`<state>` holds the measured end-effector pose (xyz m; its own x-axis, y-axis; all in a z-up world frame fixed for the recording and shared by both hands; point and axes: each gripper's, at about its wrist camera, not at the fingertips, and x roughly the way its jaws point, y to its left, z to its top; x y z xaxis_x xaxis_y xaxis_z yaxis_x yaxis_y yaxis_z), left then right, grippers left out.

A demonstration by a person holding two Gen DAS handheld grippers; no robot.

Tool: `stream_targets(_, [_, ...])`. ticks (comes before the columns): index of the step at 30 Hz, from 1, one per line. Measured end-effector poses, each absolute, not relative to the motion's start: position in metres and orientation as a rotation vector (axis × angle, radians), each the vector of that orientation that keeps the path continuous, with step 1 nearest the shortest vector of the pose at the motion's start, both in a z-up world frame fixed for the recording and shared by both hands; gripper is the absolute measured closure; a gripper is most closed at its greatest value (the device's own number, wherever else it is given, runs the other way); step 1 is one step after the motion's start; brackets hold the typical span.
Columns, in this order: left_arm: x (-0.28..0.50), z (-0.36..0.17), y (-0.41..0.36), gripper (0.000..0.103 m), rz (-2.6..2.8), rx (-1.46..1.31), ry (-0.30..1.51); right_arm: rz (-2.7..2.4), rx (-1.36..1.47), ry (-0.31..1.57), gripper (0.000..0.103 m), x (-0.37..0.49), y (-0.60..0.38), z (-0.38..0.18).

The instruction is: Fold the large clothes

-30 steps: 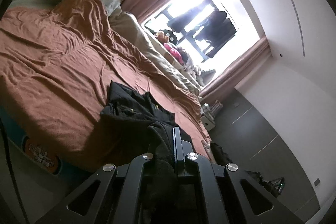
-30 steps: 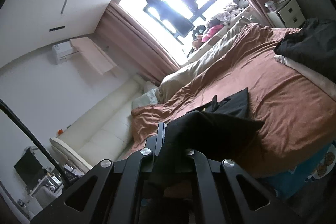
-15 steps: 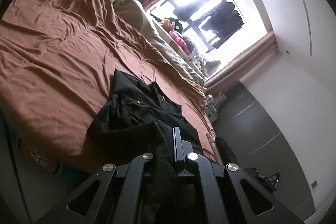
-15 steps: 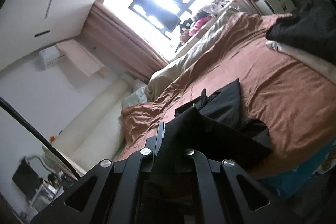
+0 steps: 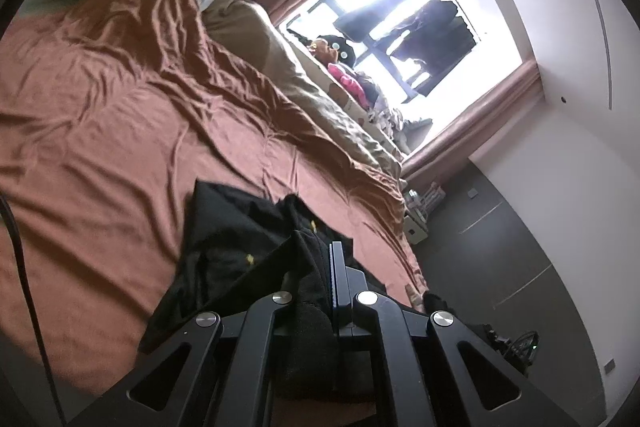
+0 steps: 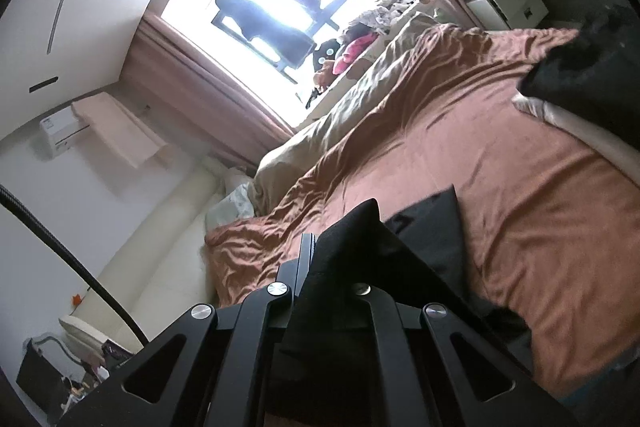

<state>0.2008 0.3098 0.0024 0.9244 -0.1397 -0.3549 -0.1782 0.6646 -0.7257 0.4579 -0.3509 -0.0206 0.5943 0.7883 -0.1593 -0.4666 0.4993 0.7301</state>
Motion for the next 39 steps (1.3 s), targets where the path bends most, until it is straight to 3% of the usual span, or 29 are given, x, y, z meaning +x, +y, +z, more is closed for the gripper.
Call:
stream_targets(11, [0.285, 0.004, 0.346, 0.099, 0.052, -0.833, 0.428, 0.776, 0.629, 0.53, 0.103, 0.522, -0.295, -0.001])
stream_targets(25, [0.392, -0.104, 0.385, 0.098, 0.127, -0.932, 0.65, 0.67, 0.569, 0.728, 0.101, 0.601, -0.207, -0.029])
stream_targets(26, [0.395, -0.108, 0.385, 0.091, 0.113, -0.959, 0.656, 0.667, 0.55, 0.731, 0.097, 0.601, -0.202, -0.027])
stream_targets(28, [0.401, -0.113, 0.386, 0.063, 0.09, -0.988, 0.652, 0.661, 0.508, 0.706, 0.065, 0.602, -0.191, -0.019])
stream_targets(29, [0.4, -0.11, 0.386, 0.038, 0.103, -0.977, 0.629, 0.664, 0.5, 0.686, 0.018, 0.604, -0.19, -0.015])
stream_targets(30, [0.399, -0.106, 0.386, 0.02, 0.118, -0.965, 0.613, 0.669, 0.502, 0.664, 0.0, 0.6, -0.189, -0.009])
stream_targets(32, [0.391, -0.095, 0.387, 0.009, 0.152, -0.943, 0.561, 0.665, 0.506, 0.646, 0.0, 0.604, -0.19, -0.006])
stream_targets(39, [0.377, -0.071, 0.384, 0.009, 0.233, -0.756, 0.62, 0.593, 0.332, 0.705, 0.0, 0.593, -0.182, 0.001])
